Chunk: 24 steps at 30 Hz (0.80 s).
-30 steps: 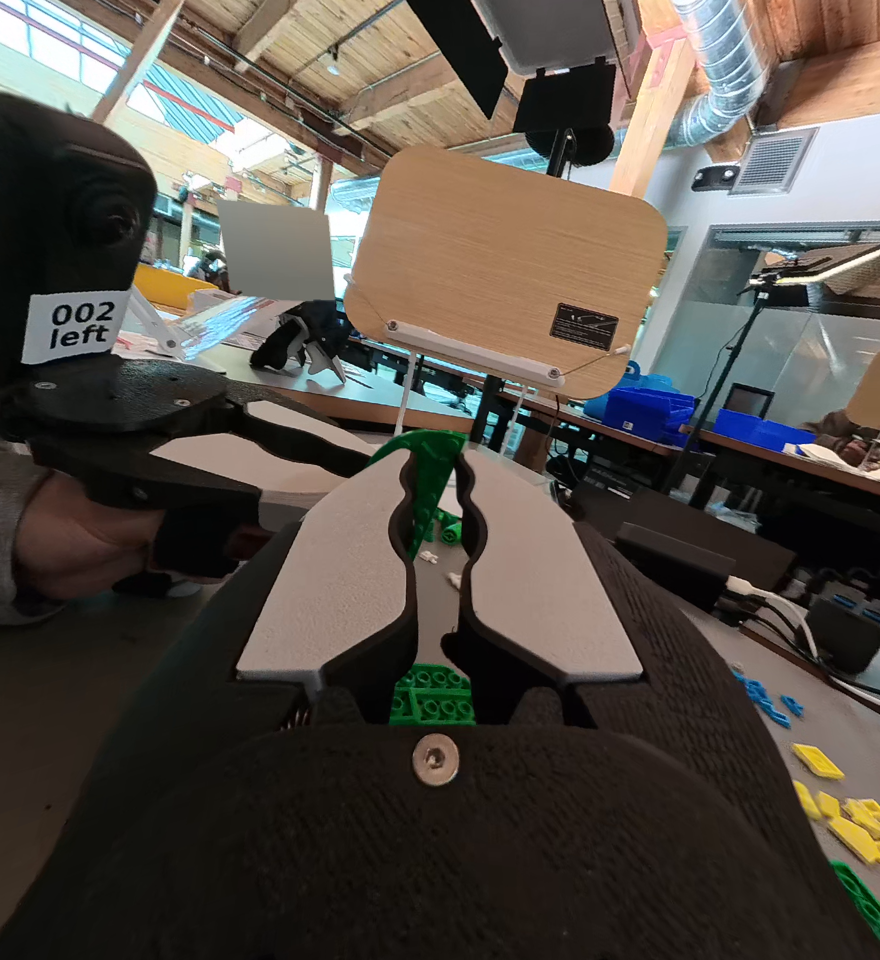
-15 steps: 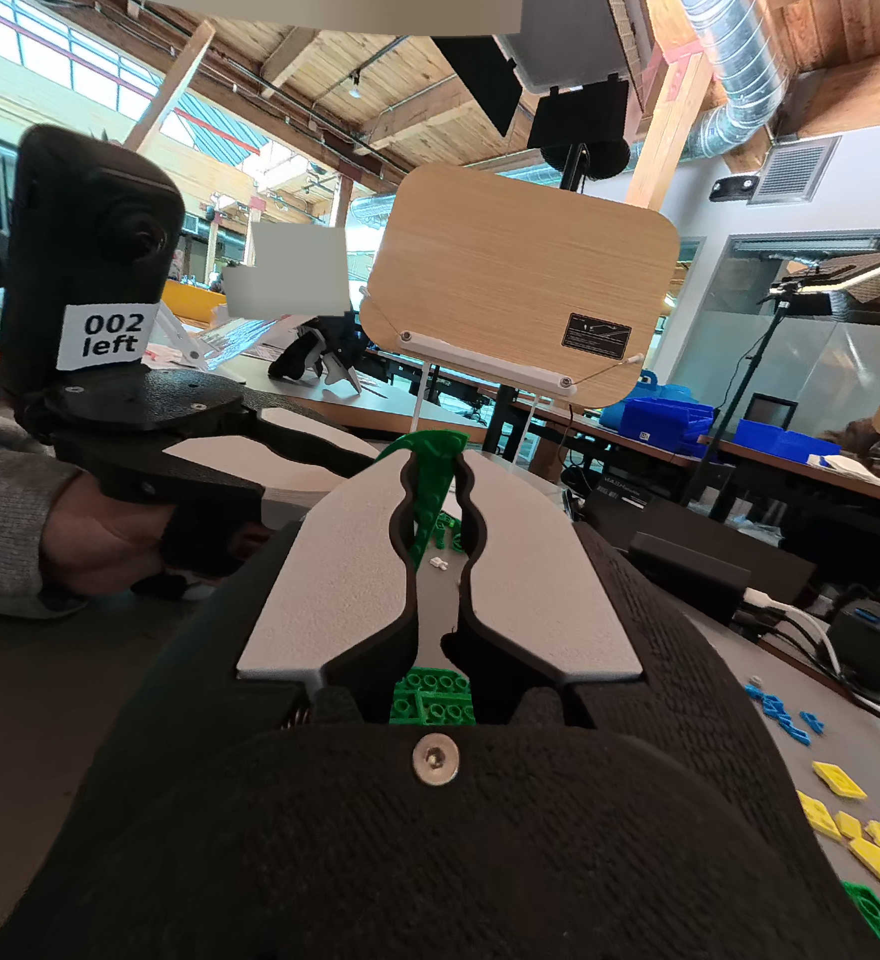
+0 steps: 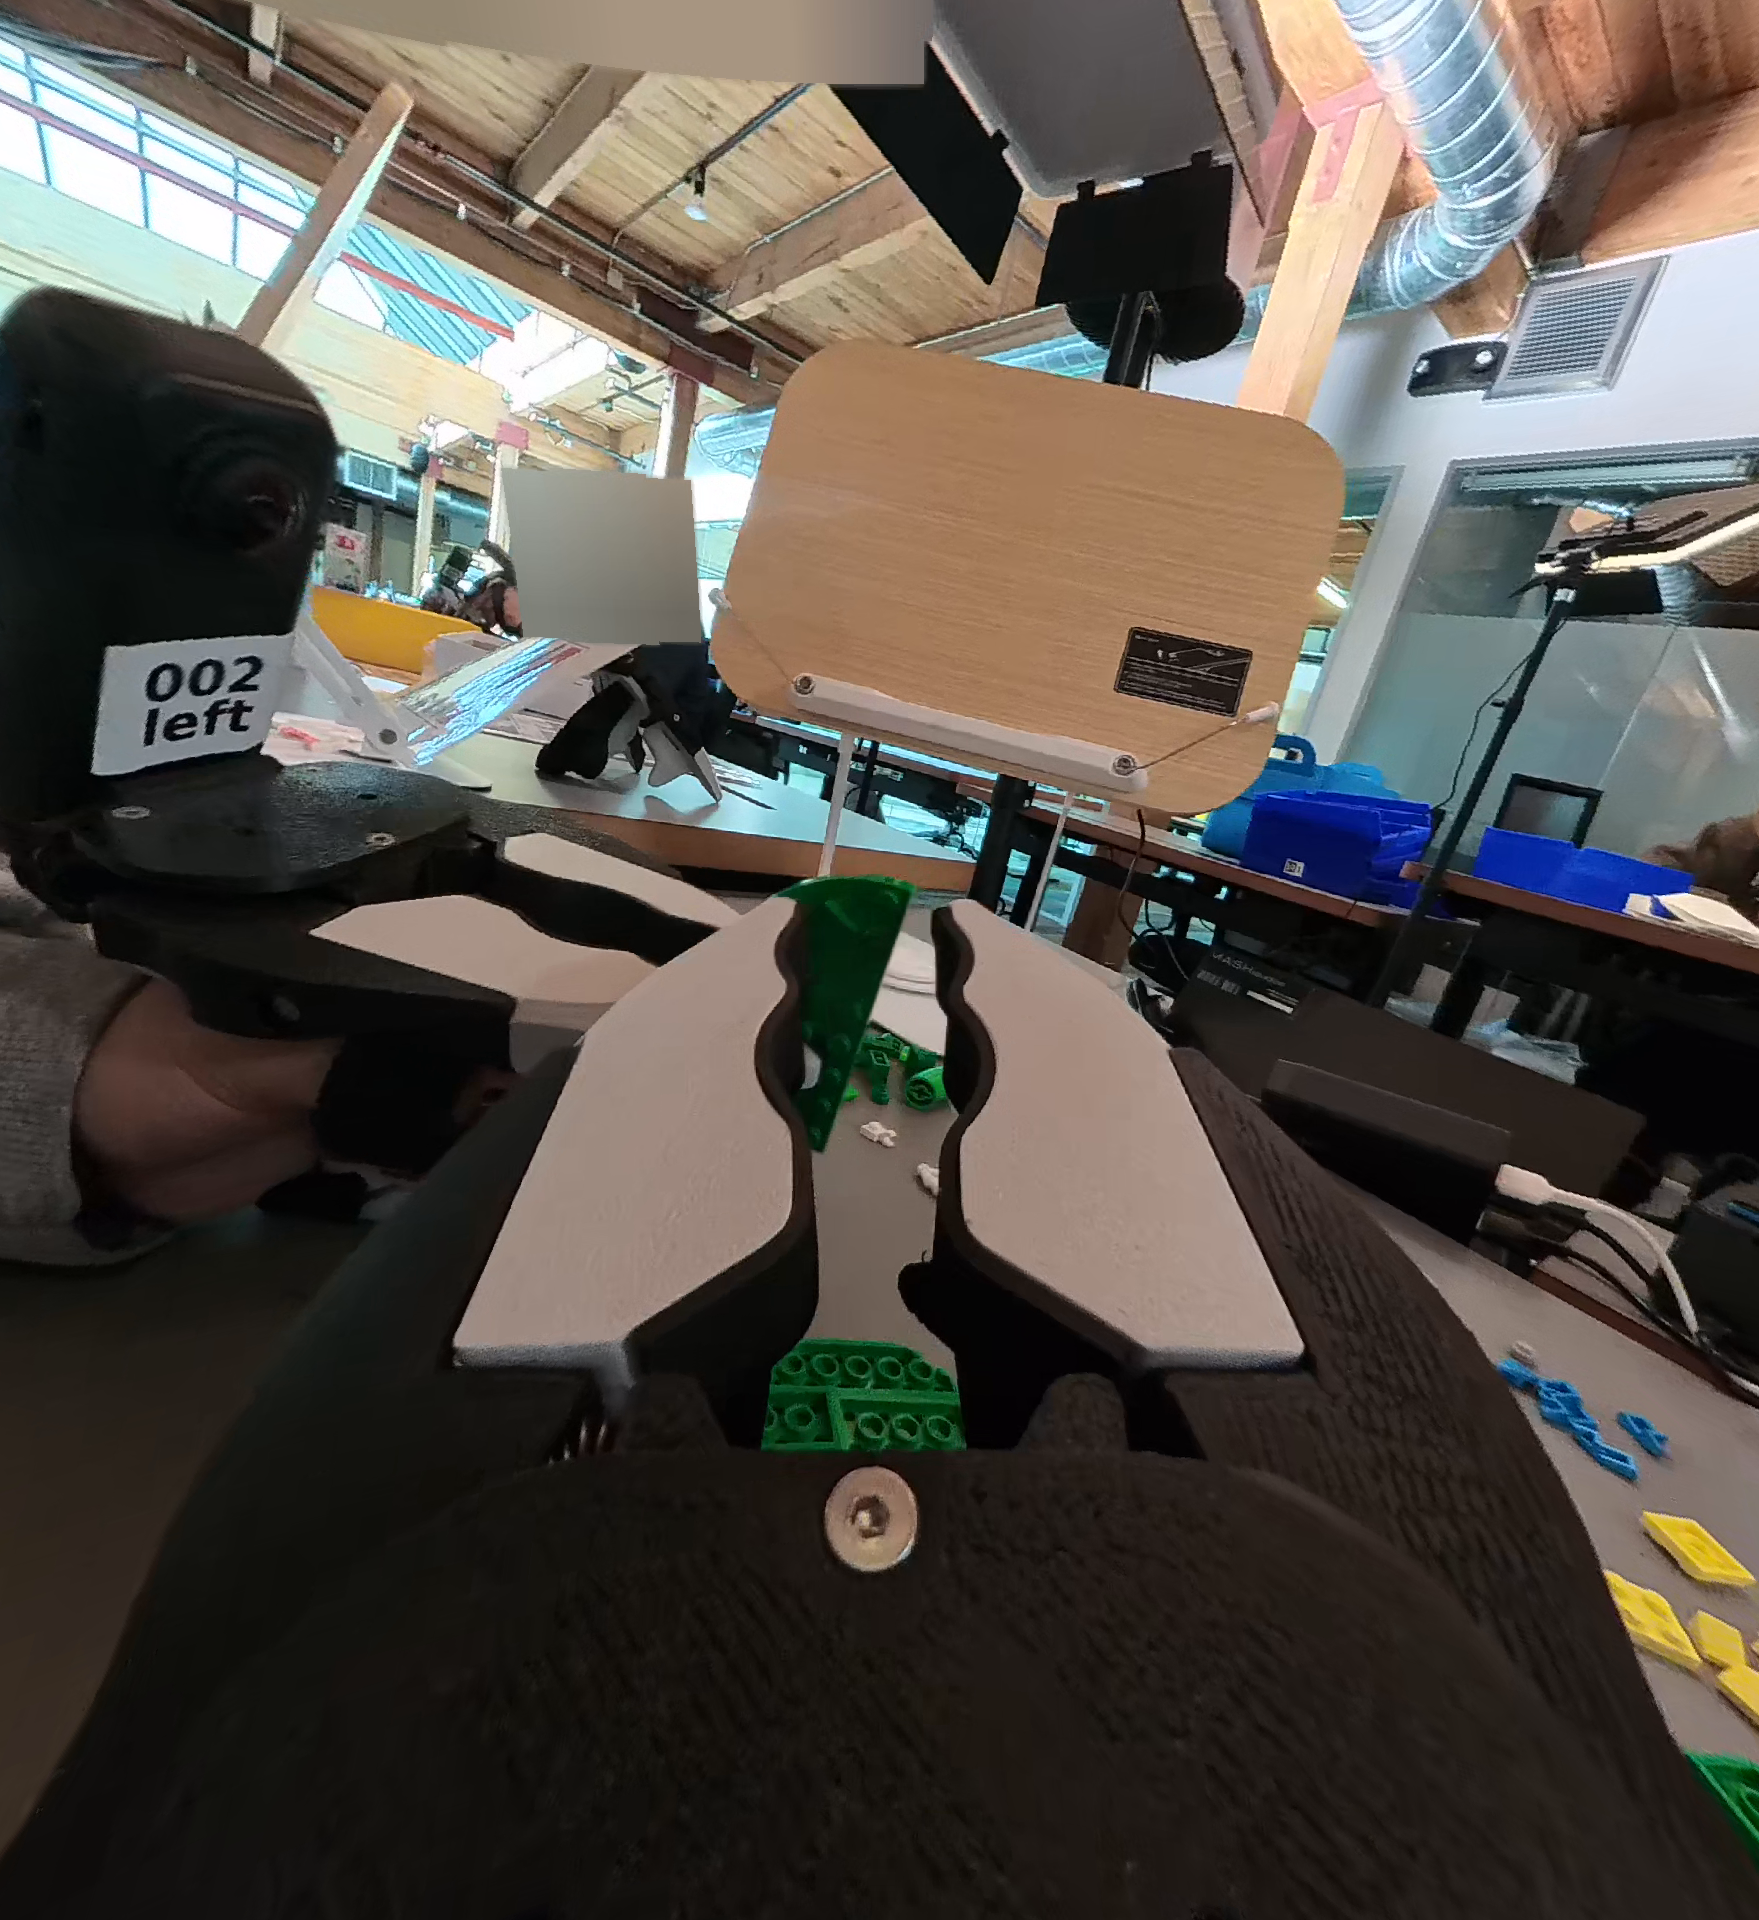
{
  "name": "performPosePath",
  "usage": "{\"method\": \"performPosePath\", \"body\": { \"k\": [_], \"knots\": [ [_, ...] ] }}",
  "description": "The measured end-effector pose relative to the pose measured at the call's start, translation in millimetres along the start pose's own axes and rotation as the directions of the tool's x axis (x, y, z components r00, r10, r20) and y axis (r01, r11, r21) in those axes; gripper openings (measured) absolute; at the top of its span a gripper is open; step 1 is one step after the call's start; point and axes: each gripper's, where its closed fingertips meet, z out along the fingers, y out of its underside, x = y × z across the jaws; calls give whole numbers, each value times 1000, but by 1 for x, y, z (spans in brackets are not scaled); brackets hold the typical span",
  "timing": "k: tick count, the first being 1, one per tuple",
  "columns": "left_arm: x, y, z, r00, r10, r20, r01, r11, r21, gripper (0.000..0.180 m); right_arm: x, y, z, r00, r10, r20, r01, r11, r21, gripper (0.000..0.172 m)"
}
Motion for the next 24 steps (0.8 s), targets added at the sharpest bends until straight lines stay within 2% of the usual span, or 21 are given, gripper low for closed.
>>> {"method": "performPosePath", "body": {
  "k": [8,13,16,21,24],
  "knots": [
    [1,0,0,1000,2,-7,-2,1000,1,5,0,1,0,1000,15,9,-15,1000,-1,19],
    [9,-1,0,996,-22,-89,22,1000,-1,6,-3,-1,-1,999,33,34,-33,999,12,15],
    [7,0,-1,993,108,-49,-109,994,-24,6,-4,0,-1,999,21,31,-21,1000,0,14],
    [-1,5,-1,983,183,10,-182,980,-77,7,-2,7,1,1000,-11,-16,9,992,-123,12],
    [-2,5,-2,987,162,-5,-162,984,-71,6,-3,8,2,993,117,23,-113,984,-139,12]
  ]
}}
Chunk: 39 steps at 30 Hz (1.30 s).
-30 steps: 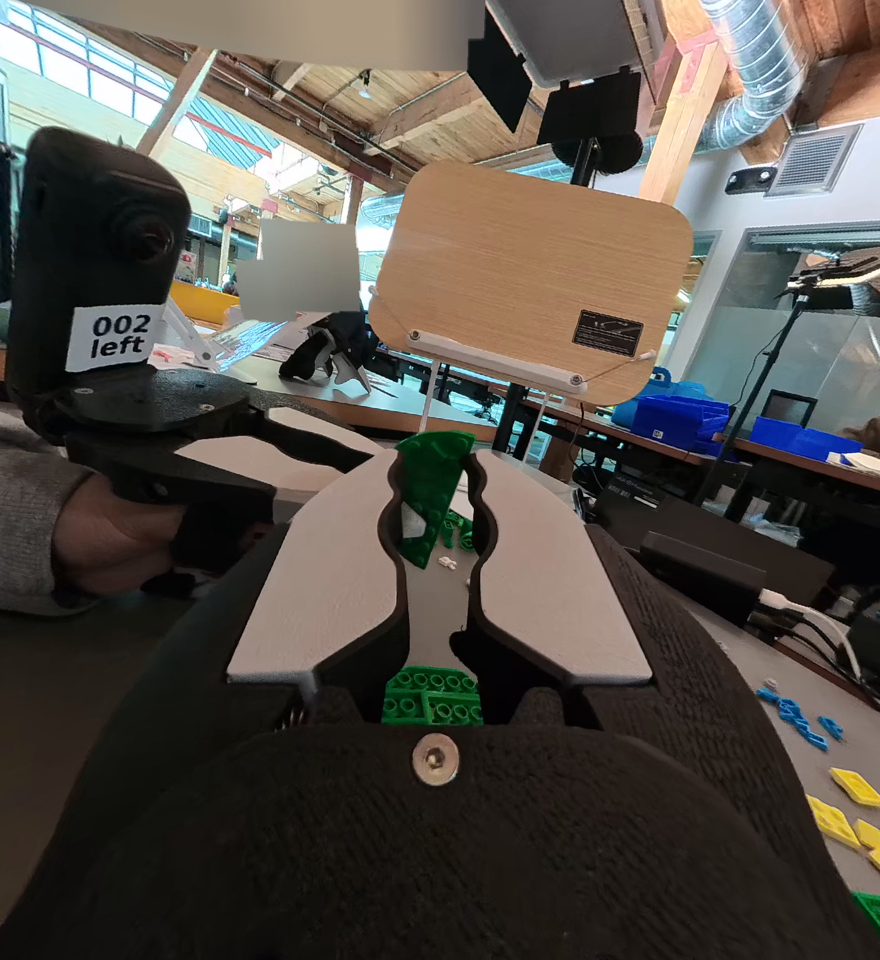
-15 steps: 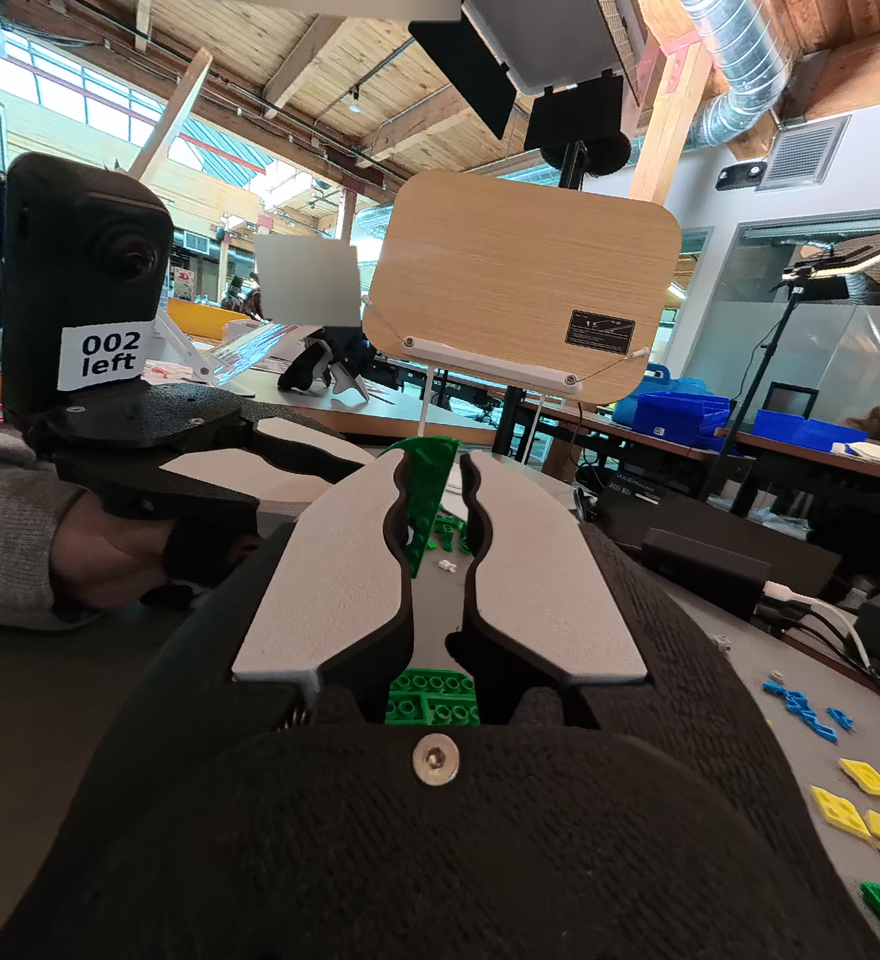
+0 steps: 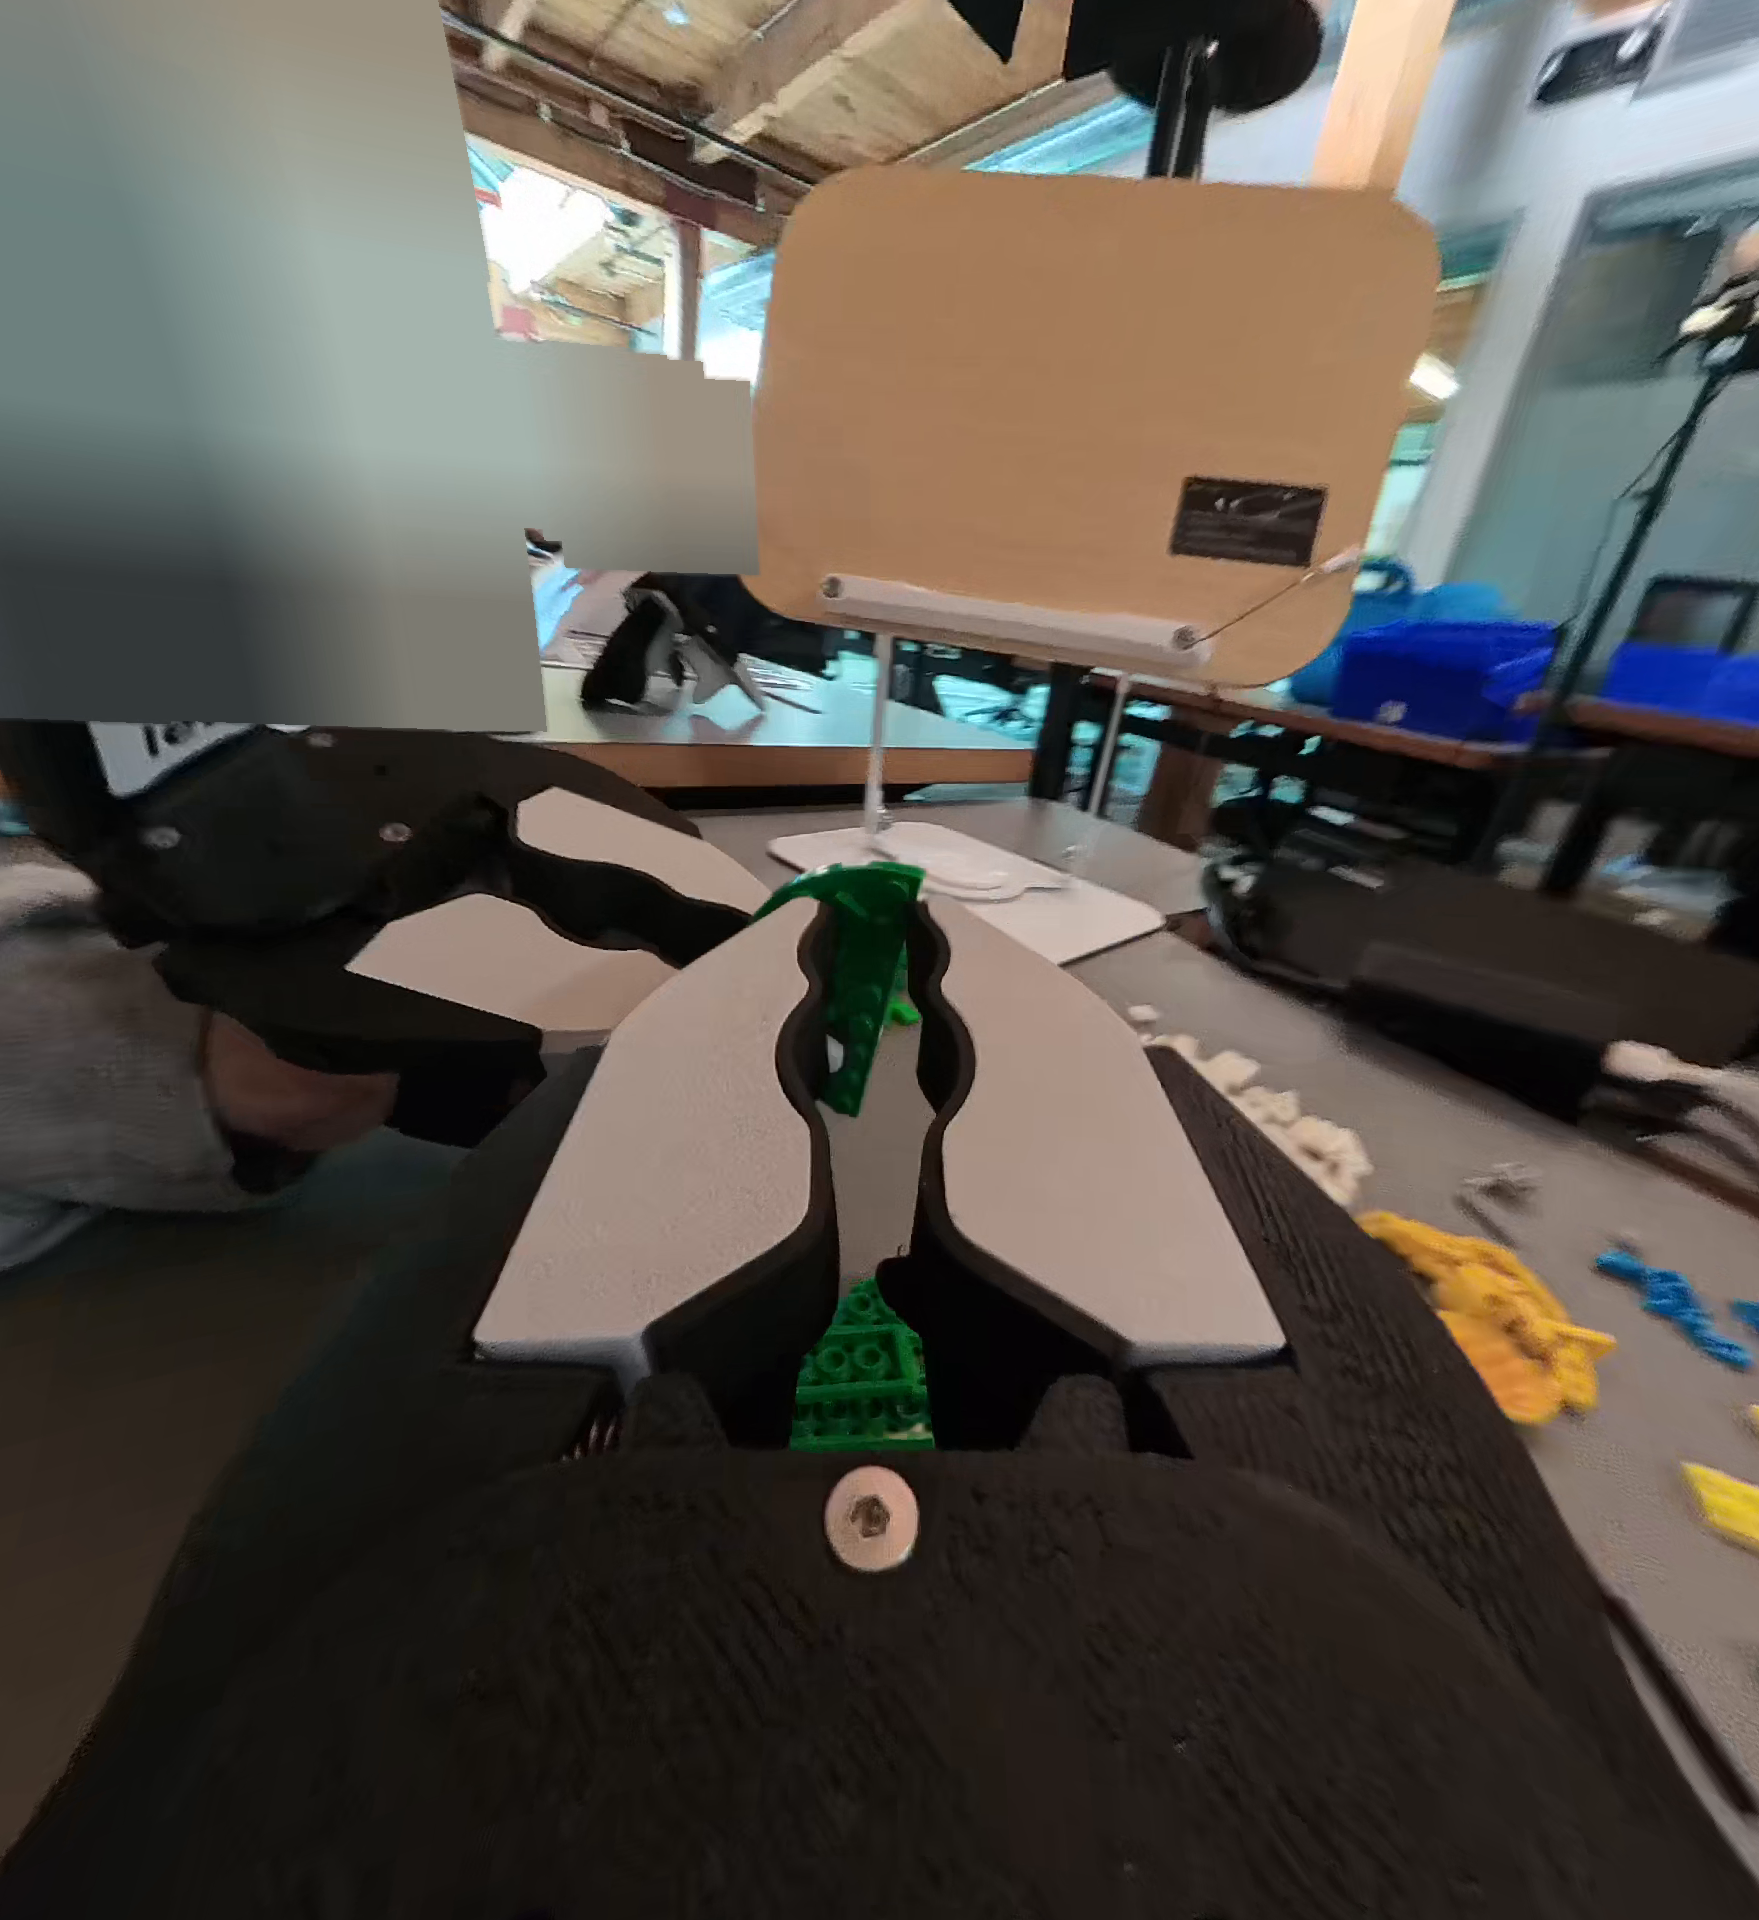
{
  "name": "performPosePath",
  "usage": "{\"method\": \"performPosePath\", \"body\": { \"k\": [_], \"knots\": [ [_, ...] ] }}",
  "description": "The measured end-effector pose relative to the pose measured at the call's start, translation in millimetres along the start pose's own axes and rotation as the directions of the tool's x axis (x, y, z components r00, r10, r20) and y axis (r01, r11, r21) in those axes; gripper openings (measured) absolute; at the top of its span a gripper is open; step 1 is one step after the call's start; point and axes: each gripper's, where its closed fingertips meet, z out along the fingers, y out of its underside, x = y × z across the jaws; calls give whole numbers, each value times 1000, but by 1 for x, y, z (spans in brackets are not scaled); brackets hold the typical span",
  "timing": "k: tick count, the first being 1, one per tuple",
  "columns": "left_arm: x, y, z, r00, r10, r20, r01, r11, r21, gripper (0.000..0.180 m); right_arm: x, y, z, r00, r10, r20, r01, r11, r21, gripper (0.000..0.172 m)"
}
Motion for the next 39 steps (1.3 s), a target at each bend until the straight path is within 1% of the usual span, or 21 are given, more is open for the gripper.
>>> {"method": "performPosePath", "body": {
  "k": [3,5,6,7,9,11,13,16,19,23,25,27,28,29,31,33,34,35,36,38,39],
  "knots": [
    [0,1,0,1000,0,-10,0,1000,1,6,-1,1,-1,987,130,99,-130,991,-1,12],
    [-1,0,0,1000,-12,-21,13,1000,8,5,-3,-1,-3,964,211,161,-213,977,-7,11],
    [-1,-1,-1,999,-17,-27,17,1000,17,5,-2,-3,-5,952,245,182,-249,968,-1,0],
    [0,-2,0,999,-31,-32,32,999,19,5,-4,-2,-5,940,271,209,-275,961,-9,0],
    [2,-2,0,999,-36,-39,37,999,23,5,-15,6,-4,928,266,262,-259,964,-60,0],
    [2,-1,1,999,-32,-29,33,999,21,5,-24,7,-1,937,206,282,-197,979,-60,0],
    [0,0,2,1000,-18,-4,18,1000,10,5,-26,5,-1,952,161,259,-157,987,-36,0],
    [-7,2,1,999,-12,50,12,1000,4,5,-18,5,-1,961,165,223,-163,986,-29,0],
    [-16,0,-1,994,-34,100,32,999,22,5,5,0,-6,966,208,151,-214,976,26,0],
    [-21,-3,-3,991,-62,116,56,997,56,5,29,-9,-14,950,300,89,-308,946,106,4],
    [-21,-4,-3,990,-61,126,52,996,72,5,42,-12,-19,965,262,-3,-259,954,154,4],
    [-19,-4,-3,991,-56,125,45,995,86,5,56,-13,-28,971,166,-169,-134,973,189,4],
    [-19,-5,-3,991,-45,128,33,995,91,5,60,-13,-32,962,112,-247,-68,981,180,3],
    [-18,-6,-3,991,-31,133,18,995,97,5,59,-13,-34,956,45,-290,-1,989,150,3],
    [-17,-10,-5,991,-3,135,-12,993,116,5,55,-9,-38,931,-105,-348,130,990,48,1],
    [-16,-16,-7,990,19,138,-39,989,143,5,56,-1,-47,888,-245,-390,229,970,-88,0],
    [-15,-18,-8,990,29,140,-50,987,154,6,60,2,-56,864,-294,-409,251,955,-155,0],
    [-14,-20,-9,989,39,142,-62,985,162,6,65,5,-67,846,-321,-425,249,944,-218,0],
    [-13,-21,-9,988,49,144,-73,983,167,5,68,9,-79,850,-324,-415,220,935,-279,0],
    [-11,-22,-9,988,70,141,-93,981,168,6,73,29,-108,893,-256,-370,88,906,-413,0],
    [-11,-22,-9,987,77,142,-100,981,166,6,76,41,-126,911,-202,-359,7,879,-477,0]
  ]
}}
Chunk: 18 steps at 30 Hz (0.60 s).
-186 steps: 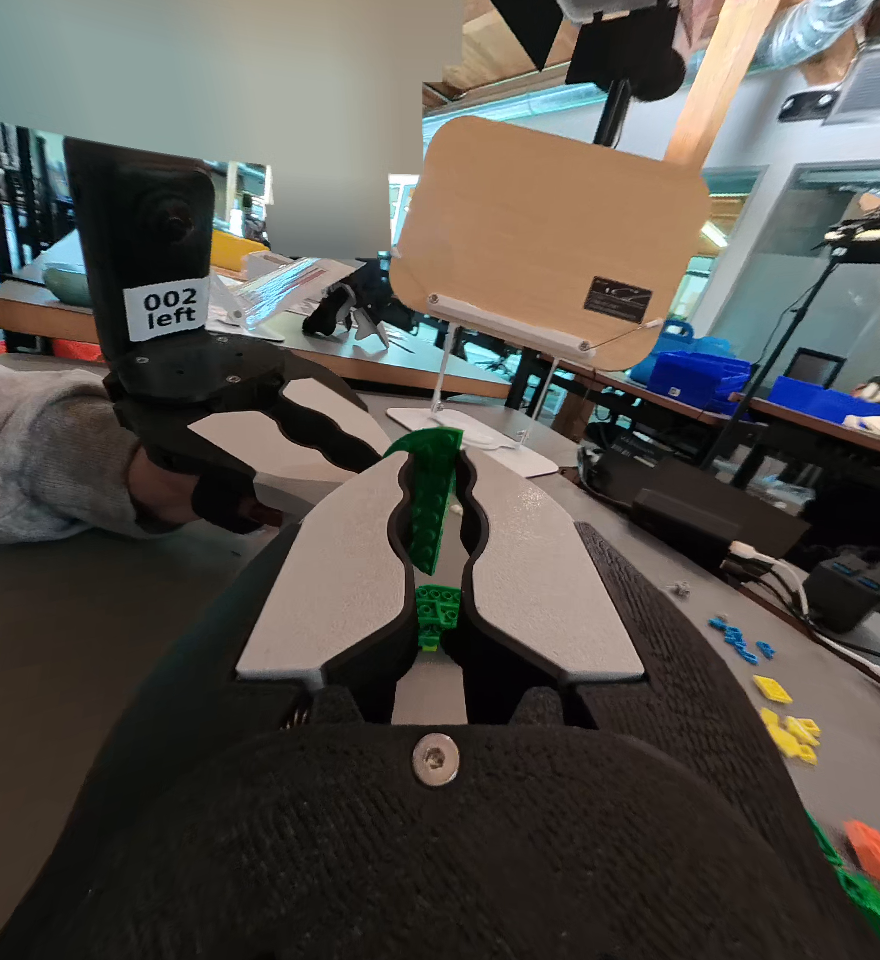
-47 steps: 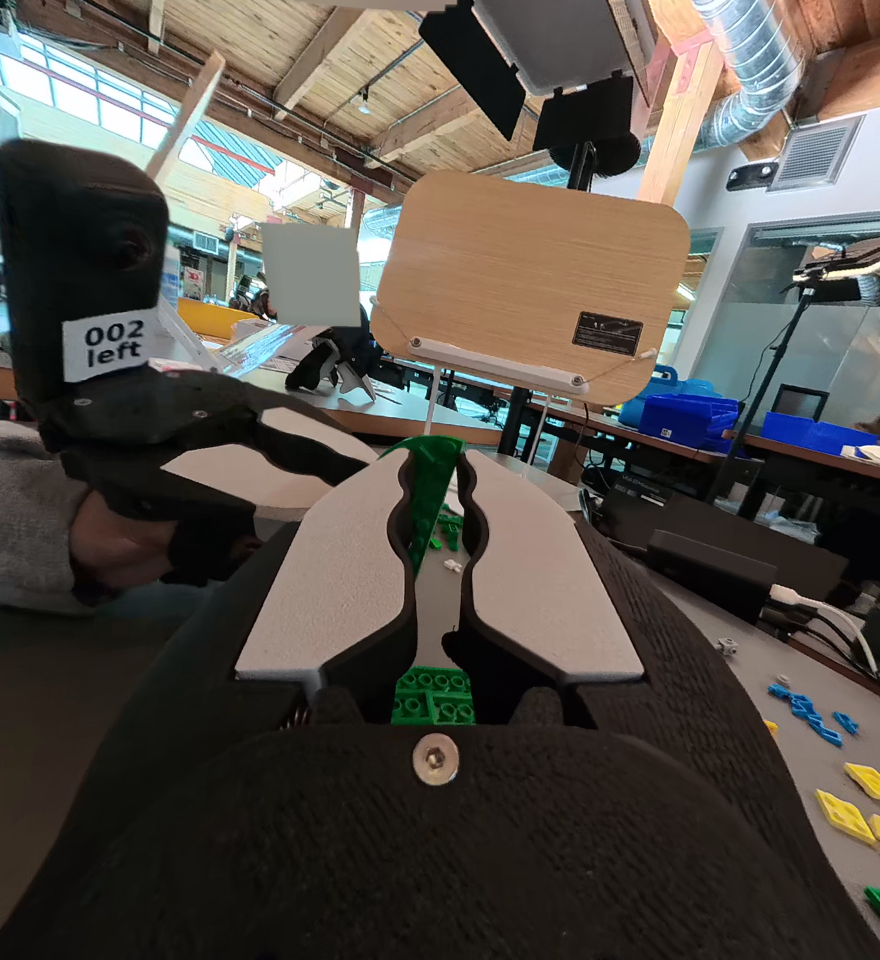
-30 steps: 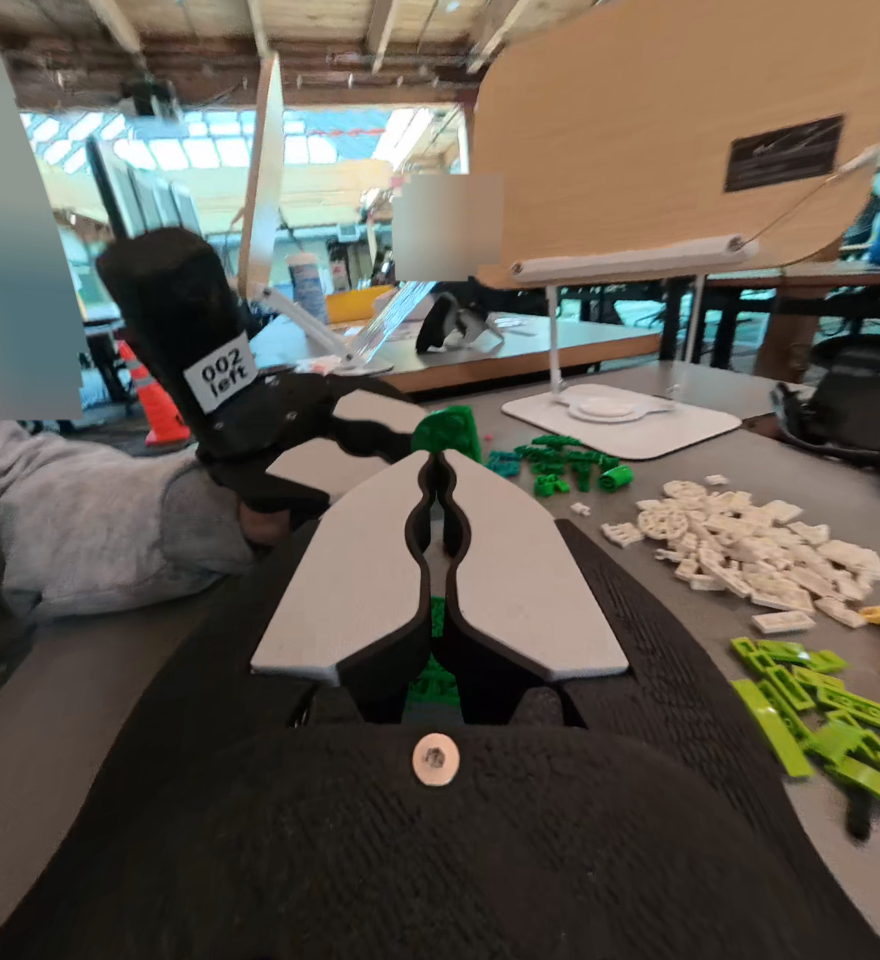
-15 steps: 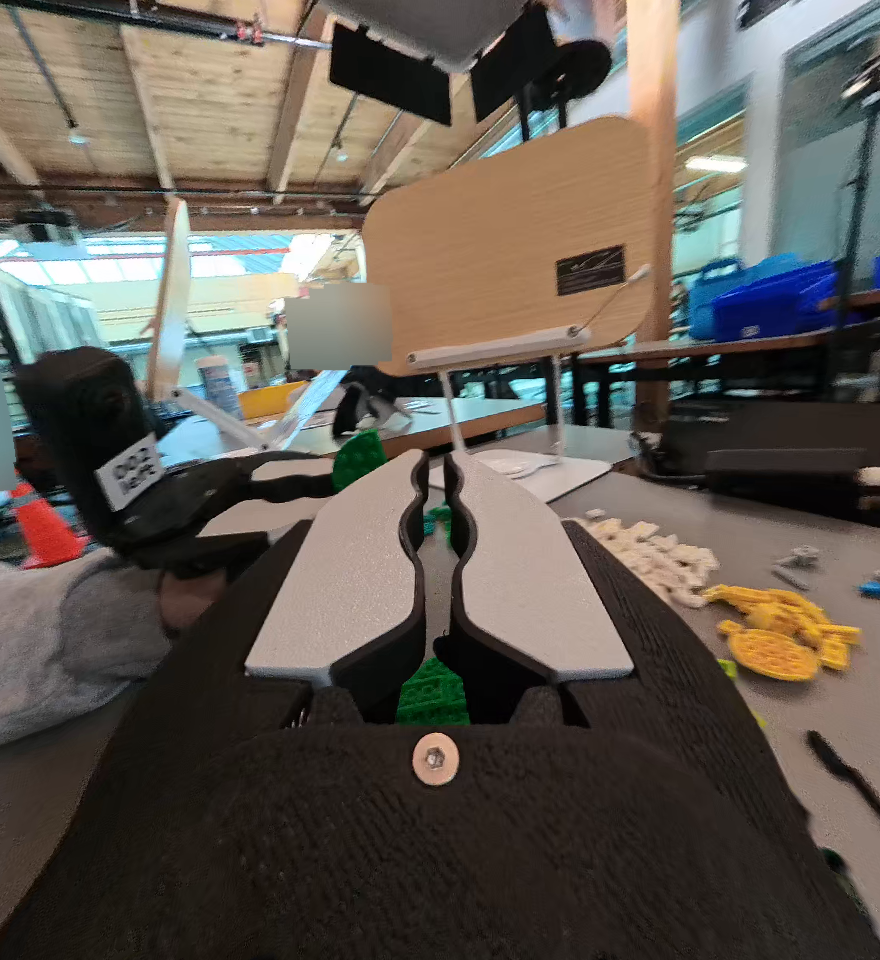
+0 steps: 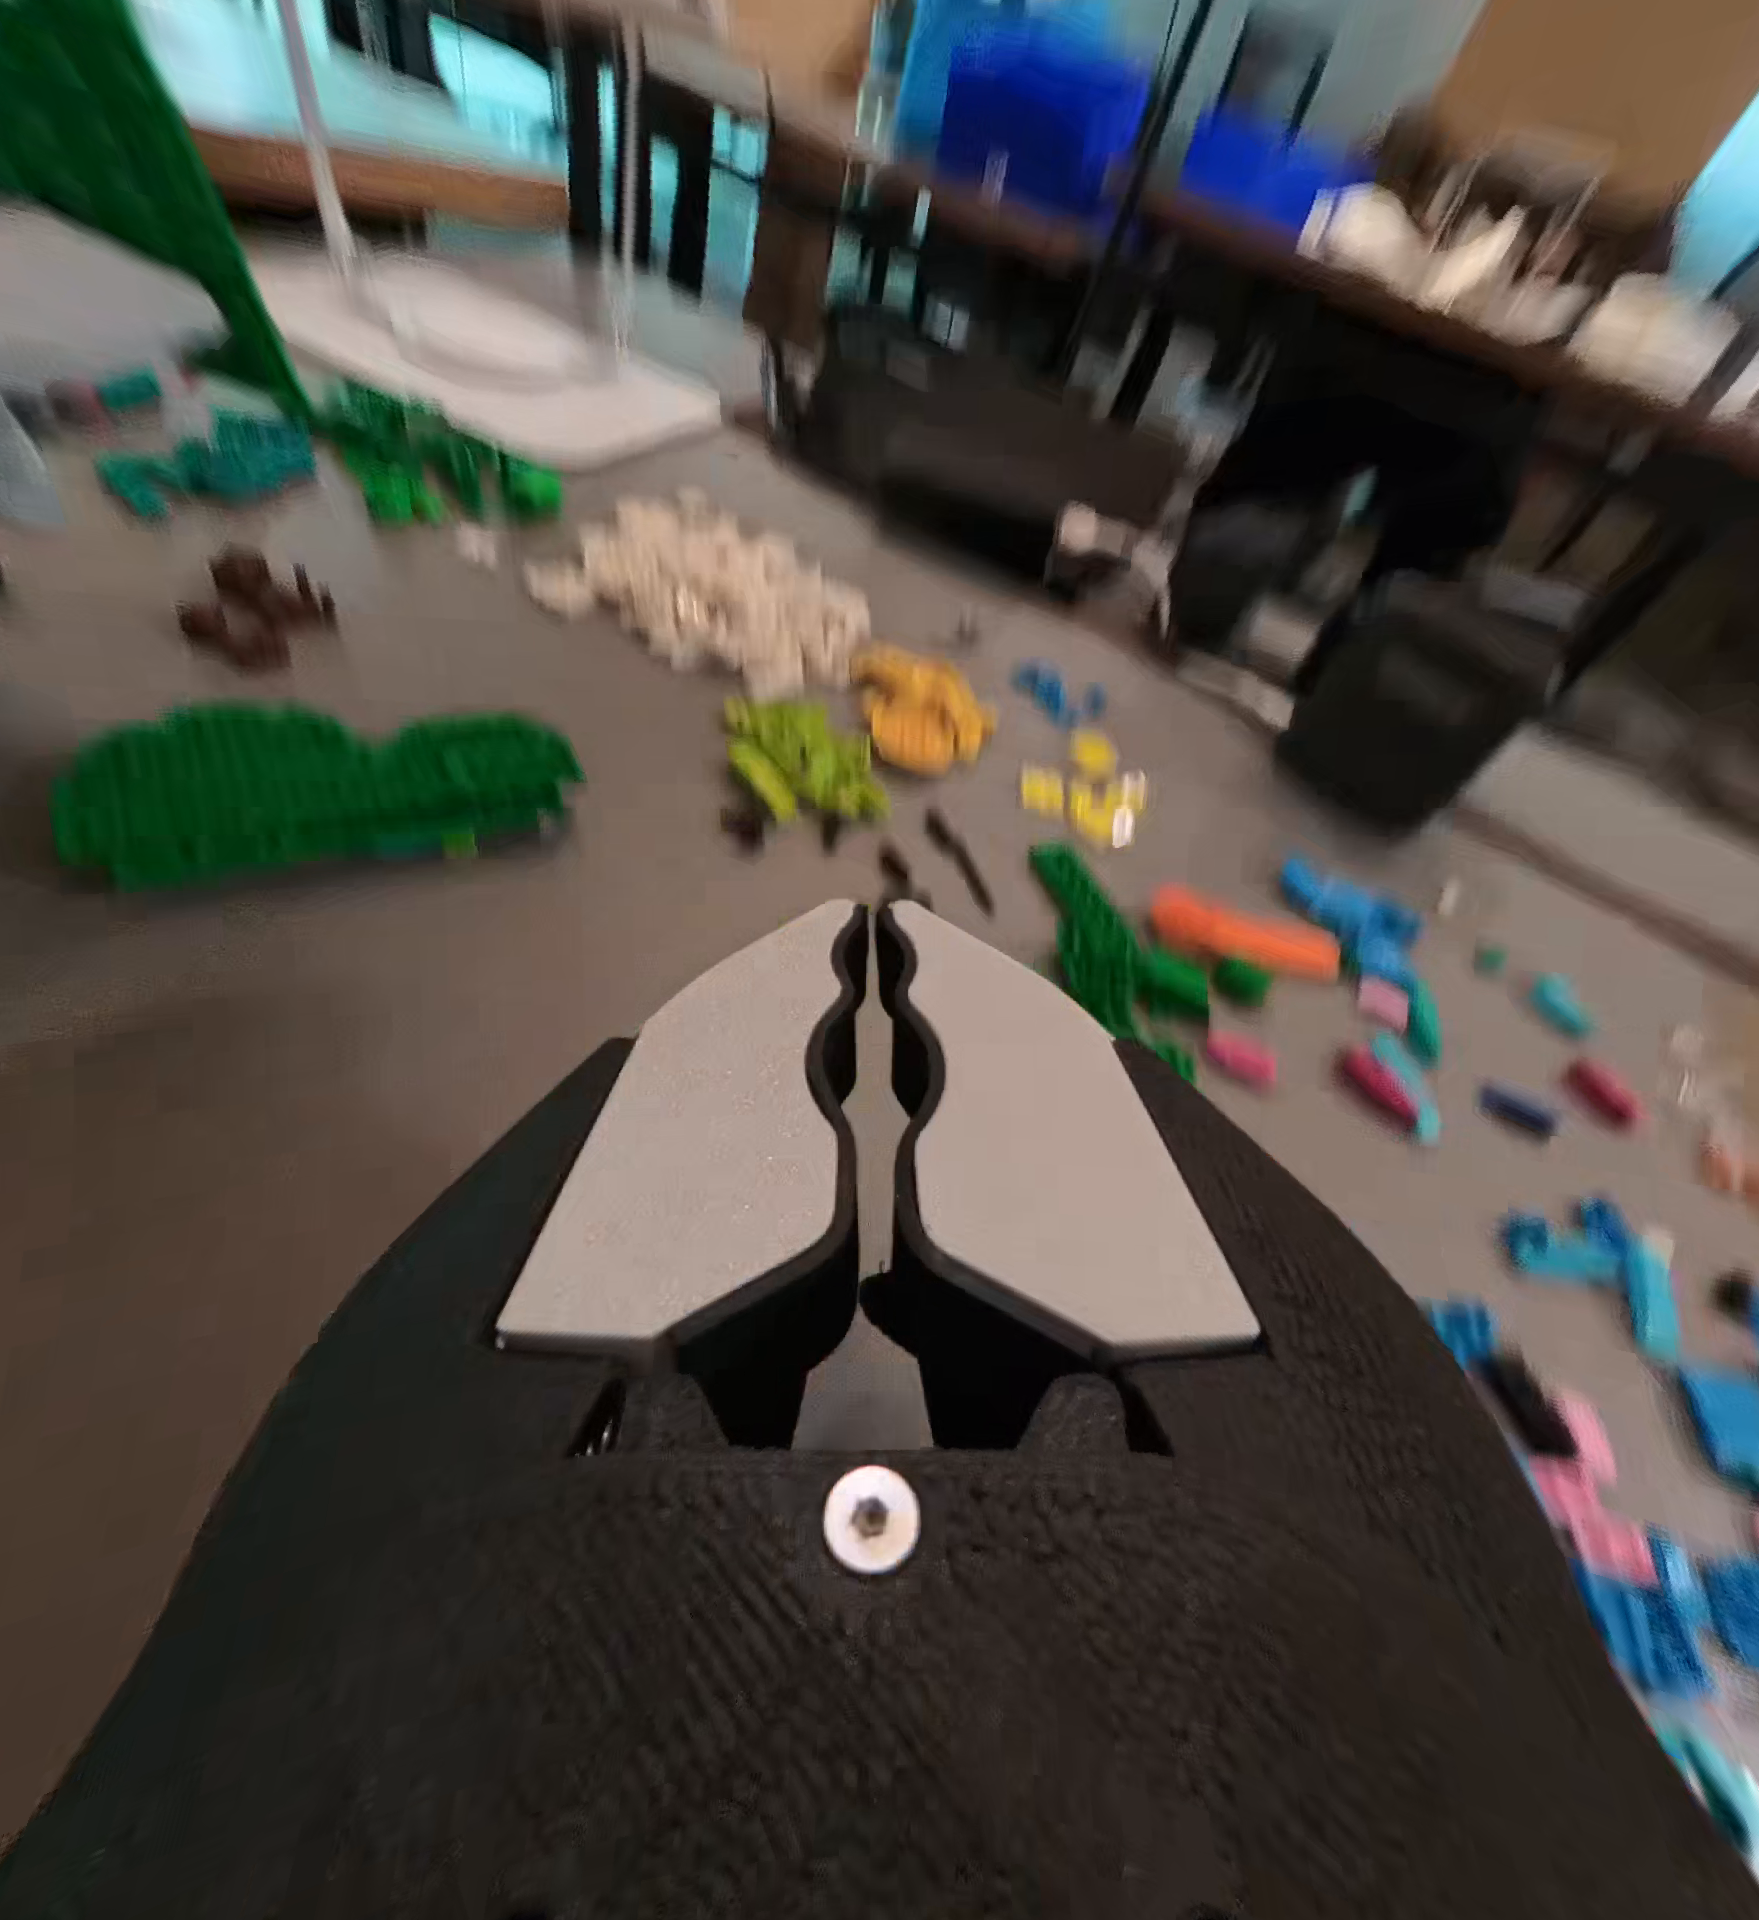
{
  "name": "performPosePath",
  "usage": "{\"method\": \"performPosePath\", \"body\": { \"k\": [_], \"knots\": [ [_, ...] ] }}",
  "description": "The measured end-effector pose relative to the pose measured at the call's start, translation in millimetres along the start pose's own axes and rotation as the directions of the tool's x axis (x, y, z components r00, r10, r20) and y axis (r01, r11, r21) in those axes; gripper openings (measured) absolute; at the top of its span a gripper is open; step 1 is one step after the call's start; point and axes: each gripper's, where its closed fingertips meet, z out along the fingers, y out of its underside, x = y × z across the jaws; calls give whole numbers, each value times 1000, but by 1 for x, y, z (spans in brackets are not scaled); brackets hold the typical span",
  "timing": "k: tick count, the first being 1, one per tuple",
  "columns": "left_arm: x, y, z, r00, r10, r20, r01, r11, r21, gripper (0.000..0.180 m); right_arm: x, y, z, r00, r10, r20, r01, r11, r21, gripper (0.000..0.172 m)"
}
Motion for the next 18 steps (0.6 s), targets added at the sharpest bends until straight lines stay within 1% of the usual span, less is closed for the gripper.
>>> {"method": "performPosePath", "body": {
  "k": [1,3,6,8,10,15,18],
  "knots": [
    [0,-1,0,1000,5,1,-5,1000,3,5,10,18,-9,999,43,10,-42,996,-82,4],
    [2,-4,0,1000,5,-2,-5,1000,15,5,33,48,-29,992,123,-27,-126,971,-202,7],
    [6,-4,0,1000,1,-18,-1,1000,16,5,37,85,-53,965,263,22,-229,877,-422,15],
    [9,-4,1,1000,8,-28,-8,1000,12,5,41,99,-64,963,269,16,-225,833,-505,22],
    [11,-4,1,999,20,-36,-19,1000,11,5,48,107,-67,970,245,-14,-214,818,-534,24],
    [11,-3,1,999,13,-45,-12,1000,7,5,57,108,-59,962,266,-60,-257,814,-520,23],
    [11,-4,1,999,13,-43,-12,1000,10,5,58,107,-56,956,287,-63,-276,803,-528,18]
  ]
}}
